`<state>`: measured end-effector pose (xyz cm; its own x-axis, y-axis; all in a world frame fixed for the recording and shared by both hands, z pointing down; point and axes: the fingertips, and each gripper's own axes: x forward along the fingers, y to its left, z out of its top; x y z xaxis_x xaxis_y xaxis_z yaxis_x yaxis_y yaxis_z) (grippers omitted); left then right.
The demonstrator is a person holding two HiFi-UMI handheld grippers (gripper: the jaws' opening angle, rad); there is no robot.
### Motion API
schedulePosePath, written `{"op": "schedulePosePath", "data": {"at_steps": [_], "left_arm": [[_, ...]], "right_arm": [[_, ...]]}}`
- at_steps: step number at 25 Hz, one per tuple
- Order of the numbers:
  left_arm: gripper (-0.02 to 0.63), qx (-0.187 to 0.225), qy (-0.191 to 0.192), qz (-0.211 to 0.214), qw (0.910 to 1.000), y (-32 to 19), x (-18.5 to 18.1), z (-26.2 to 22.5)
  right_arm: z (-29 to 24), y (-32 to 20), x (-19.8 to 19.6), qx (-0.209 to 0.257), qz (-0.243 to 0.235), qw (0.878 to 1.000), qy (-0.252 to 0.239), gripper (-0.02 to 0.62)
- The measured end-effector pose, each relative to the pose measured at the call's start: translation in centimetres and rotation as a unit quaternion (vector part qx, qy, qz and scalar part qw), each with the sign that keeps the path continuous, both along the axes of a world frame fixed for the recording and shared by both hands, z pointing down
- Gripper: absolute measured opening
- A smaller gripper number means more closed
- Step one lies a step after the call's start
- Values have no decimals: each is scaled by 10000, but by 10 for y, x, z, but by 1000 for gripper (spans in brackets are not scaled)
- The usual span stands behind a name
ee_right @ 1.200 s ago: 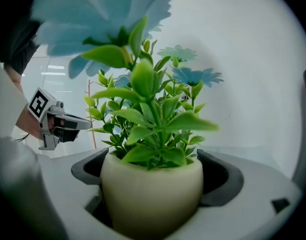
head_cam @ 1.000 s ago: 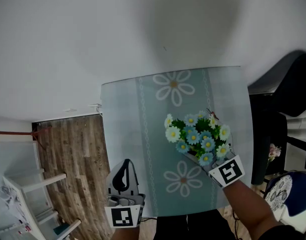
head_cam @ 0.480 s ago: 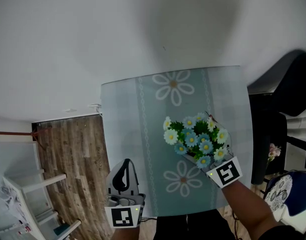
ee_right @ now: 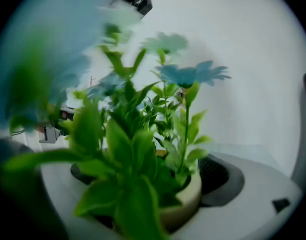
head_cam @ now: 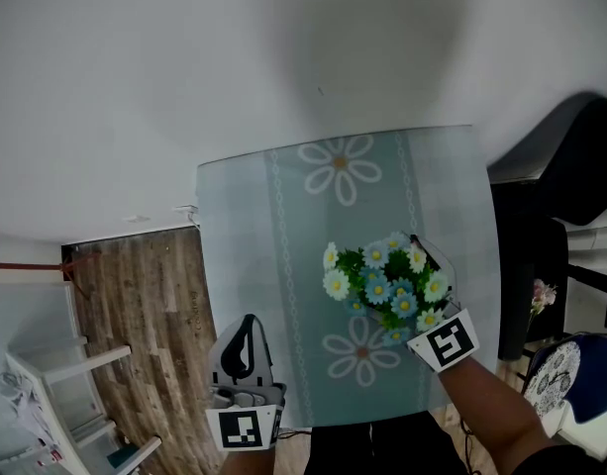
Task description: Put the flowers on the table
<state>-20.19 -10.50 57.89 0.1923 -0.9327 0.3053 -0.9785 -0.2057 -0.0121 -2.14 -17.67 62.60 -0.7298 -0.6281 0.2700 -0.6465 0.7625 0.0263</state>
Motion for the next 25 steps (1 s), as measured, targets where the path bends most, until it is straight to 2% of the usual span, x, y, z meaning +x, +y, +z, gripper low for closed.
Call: {"op": "schedulePosePath", "data": {"at_steps": [1, 4, 9, 19, 25], "left_arm": [[3, 5, 1, -3, 10000, 1, 0, -1], [3, 59, -11, 16, 10000, 1, 0, -6], [3, 429, -119, 206, 9988, -2, 6, -18], [3, 241, -125, 259, 9993, 6, 15, -16], [3, 392, -219, 322, 9985, 5, 15, -34]], "right_arm": [[2, 3, 0, 10, -76, 9999, 86, 572], [3, 6, 0, -147, 67, 9998, -68, 572], [8, 14, 7, -261, 155, 9995, -15, 572], [8, 30, 10, -223, 113, 9997, -34, 572], [-2, 44, 12, -355, 146, 9993, 1, 572]]}}
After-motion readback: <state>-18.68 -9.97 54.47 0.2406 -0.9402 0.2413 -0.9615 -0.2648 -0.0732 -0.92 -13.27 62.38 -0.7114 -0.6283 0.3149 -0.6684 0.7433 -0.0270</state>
